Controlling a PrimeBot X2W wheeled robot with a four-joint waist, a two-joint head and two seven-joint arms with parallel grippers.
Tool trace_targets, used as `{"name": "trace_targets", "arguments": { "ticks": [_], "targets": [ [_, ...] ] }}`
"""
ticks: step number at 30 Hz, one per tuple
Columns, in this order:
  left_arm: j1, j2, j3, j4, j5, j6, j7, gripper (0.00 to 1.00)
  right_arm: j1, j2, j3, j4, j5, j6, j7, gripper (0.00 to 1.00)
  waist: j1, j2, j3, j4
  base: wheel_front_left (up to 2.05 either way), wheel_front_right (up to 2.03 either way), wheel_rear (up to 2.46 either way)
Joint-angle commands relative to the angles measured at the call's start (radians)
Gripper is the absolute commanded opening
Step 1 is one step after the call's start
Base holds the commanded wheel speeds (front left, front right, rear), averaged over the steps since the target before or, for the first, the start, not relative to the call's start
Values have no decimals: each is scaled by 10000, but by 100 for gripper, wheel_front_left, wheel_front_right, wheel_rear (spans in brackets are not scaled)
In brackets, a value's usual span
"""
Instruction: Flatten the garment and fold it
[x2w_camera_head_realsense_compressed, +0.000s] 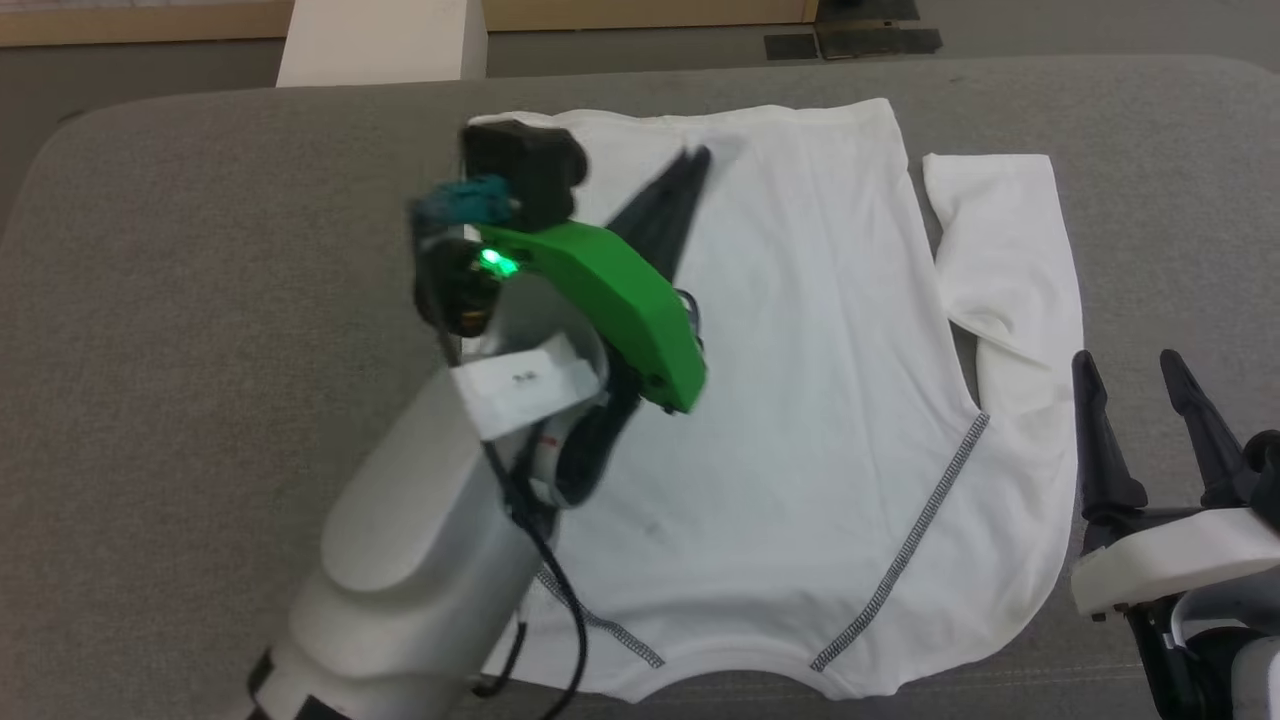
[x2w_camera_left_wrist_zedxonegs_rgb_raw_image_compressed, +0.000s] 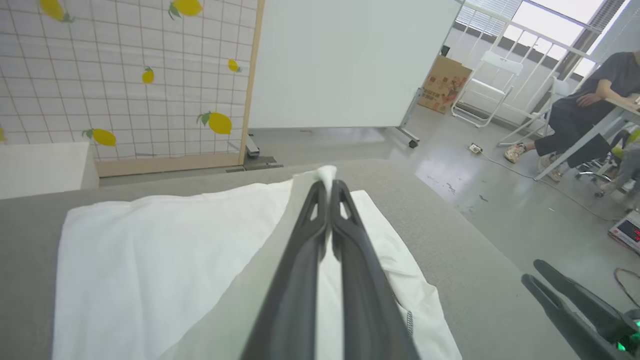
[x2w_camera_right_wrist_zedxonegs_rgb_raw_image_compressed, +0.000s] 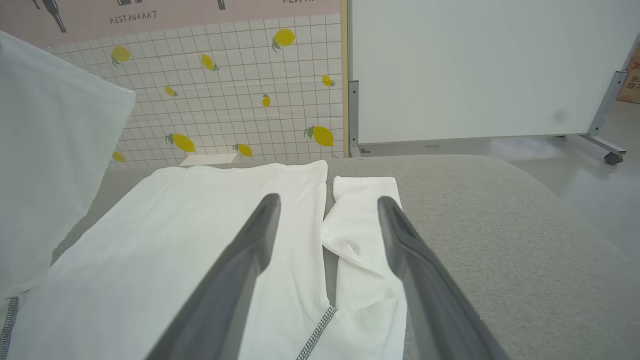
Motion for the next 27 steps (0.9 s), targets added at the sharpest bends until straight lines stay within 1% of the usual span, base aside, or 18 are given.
{"name": "trace_targets", "arguments": {
  "ticks": [1,4,6,10,13,16,20,24,27],
  "targets": [
    [146,-220,-257,301,78,-148,-83,0,45,-3,1,-43,87,-17,9,100,1,-1,159,-264,0,0,0],
    [204,-635,-1104,1217,144,-479,-173,0,22,-3,-62,-15,109,-17,-19,100,1,-1,289,-516,0,0,0],
    [235,-797,-1644,1771,154,-675,-238,0,-9,-3,-82,19,136,-17,-44,100,1,-1,394,-675,0,0,0],
    [273,-943,-2531,2683,42,-880,-551,0,-101,-3,20,128,194,-17,-120,100,1,-1,603,-960,0,0,0],
    [206,-962,-3186,3043,-277,-853,-888,0,-174,-3,93,192,257,-17,-181,100,1,-1,763,-1144,0,0,0],
    [6,-965,-4012,3417,-739,-738,-1106,0,-285,-3,195,280,300,-17,-237,100,1,-1,944,-1352,0,0,0],
    [-408,-967,-5141,4017,-1132,-592,-1118,0,-473,-3,359,387,365,-17,-339,100,1,-1,1207,-1682,0,0,0],
    [-790,-968,-6255,4557,-1419,-564,-976,0,-671,-3,596,531,421,-17,-456,100,1,-1,1510,-2086,0,0,0],
    [-996,-968,-6694,4776,-1585,-594,-994,0,-821,-3,772,666,461,-17,-546,100,1,-1,1696,-2352,0,0,0]
  ]
}}
